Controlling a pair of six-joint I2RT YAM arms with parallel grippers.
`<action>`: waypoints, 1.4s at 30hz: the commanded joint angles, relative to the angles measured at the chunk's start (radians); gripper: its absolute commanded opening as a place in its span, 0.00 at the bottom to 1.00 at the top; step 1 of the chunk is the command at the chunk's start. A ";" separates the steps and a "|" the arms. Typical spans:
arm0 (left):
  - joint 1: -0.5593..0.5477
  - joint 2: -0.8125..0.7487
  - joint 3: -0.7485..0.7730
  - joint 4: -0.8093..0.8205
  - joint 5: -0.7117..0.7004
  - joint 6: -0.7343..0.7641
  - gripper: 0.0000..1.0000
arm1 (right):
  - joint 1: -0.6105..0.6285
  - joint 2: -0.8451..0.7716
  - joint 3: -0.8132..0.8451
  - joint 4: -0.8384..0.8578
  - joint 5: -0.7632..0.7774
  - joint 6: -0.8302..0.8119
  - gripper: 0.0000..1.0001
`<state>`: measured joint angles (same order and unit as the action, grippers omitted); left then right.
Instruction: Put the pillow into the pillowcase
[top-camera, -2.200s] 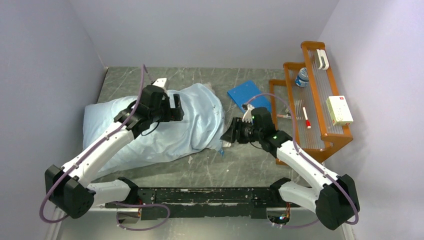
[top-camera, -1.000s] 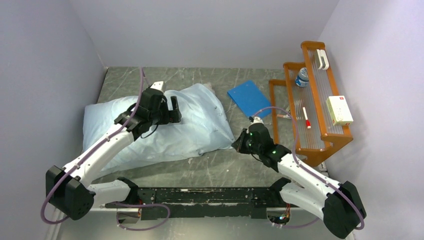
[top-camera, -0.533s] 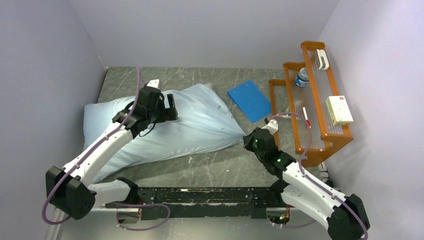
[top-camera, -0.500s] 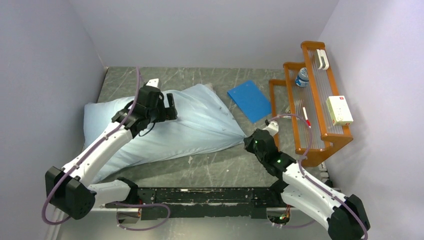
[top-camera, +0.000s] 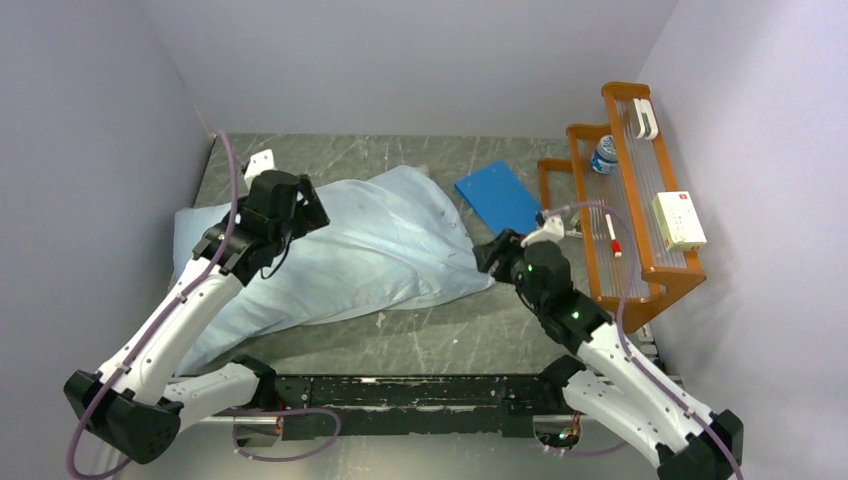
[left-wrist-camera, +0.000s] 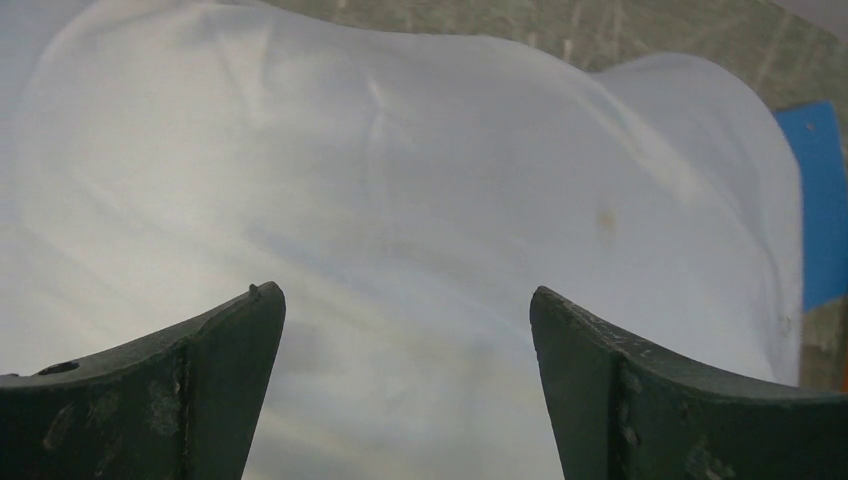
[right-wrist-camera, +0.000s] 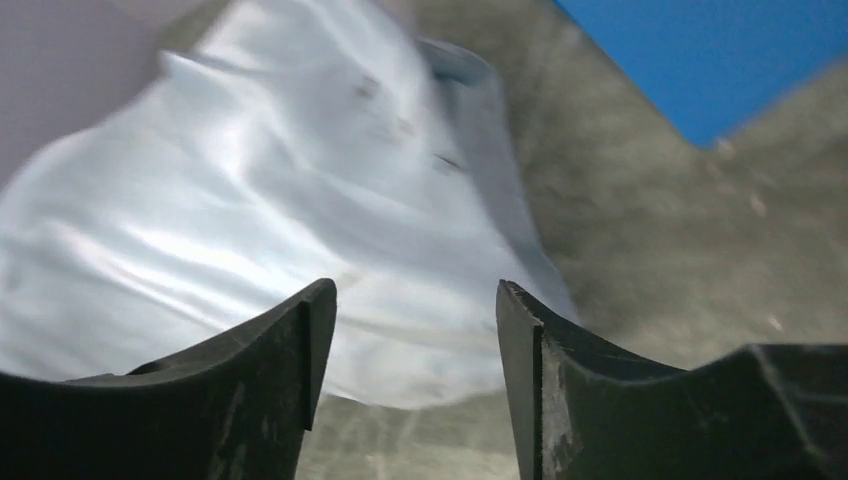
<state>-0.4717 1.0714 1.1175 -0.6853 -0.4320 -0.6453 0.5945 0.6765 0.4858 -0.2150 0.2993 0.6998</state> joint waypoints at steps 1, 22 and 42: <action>0.034 -0.003 0.009 -0.087 -0.135 -0.081 0.97 | -0.002 0.155 0.183 0.124 -0.176 -0.133 0.67; 0.632 -0.112 -0.312 -0.231 0.055 -0.263 0.97 | -0.216 1.341 1.102 0.084 -0.755 -0.102 0.93; 0.592 0.161 -0.115 0.001 0.122 -0.194 0.97 | -0.214 0.866 0.724 0.316 -0.384 -0.081 0.00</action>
<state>0.1432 1.1225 0.9188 -0.7246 -0.3317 -0.8589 0.3889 1.7508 1.3411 0.0124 -0.3073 0.6586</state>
